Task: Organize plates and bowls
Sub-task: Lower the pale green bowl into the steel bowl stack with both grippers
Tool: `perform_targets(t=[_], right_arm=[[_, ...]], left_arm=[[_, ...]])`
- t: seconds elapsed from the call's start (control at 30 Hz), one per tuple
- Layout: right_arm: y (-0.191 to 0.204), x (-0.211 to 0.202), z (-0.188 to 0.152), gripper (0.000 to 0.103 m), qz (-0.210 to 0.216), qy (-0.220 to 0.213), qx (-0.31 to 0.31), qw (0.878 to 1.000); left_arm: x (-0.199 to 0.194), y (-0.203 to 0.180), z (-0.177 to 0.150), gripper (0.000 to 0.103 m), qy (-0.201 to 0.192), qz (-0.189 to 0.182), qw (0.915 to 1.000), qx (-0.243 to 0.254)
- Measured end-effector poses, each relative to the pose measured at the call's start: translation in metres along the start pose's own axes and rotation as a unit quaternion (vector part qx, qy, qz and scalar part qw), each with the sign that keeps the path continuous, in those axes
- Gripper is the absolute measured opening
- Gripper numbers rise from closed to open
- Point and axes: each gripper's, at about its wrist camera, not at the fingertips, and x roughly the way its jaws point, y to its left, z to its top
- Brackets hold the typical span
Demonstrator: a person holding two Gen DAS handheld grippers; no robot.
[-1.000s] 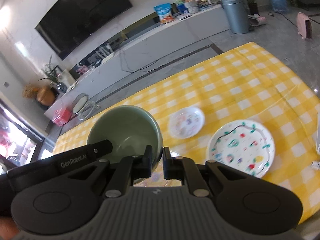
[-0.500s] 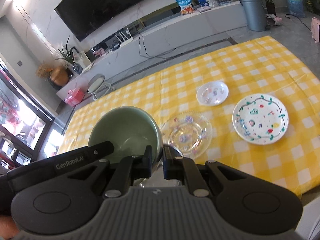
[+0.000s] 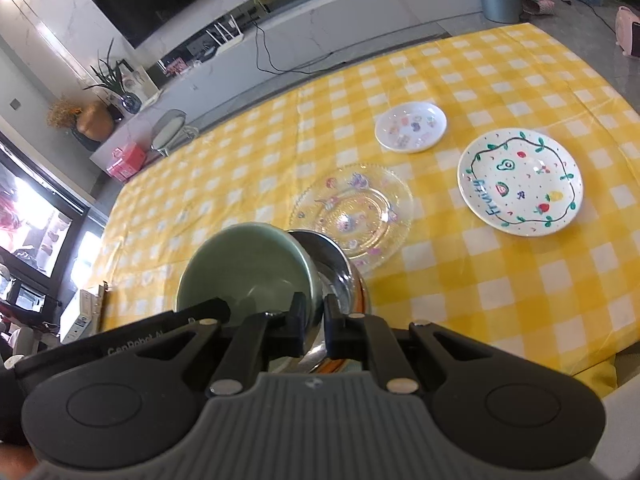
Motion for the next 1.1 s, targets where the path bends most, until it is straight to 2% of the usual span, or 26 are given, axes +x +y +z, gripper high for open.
perform_targets(t=[0.2,0.37,0.53,0.93,1.1], right_arm=[[0.005,0.01,-0.001,0.005,-0.026,0.003,-0.026,0.999],[0.004,0.015,-0.001,0.005,-0.028,0.009,-0.031,0.999],[0.013,0.021,-0.003,0.005,-0.043,0.008,-0.065,0.997],[0.013,0.035,-0.004,0.004,-0.049,0.018,-0.089,0.995],[0.015,0.038,-0.003,0.004,-0.053,0.019,-0.093,0.994]], left_arm=[[0.007,0.0,-0.001,0.009,0.007,0.005,0.9999,0.007],[0.011,-0.002,-0.001,0.01,0.016,0.01,0.9994,0.028],[0.013,-0.006,-0.002,0.01,0.017,0.025,0.9978,0.058],[0.02,-0.005,-0.002,0.013,0.033,0.034,0.9965,0.069],[0.019,-0.001,0.001,0.014,0.033,0.025,0.9974,0.058]])
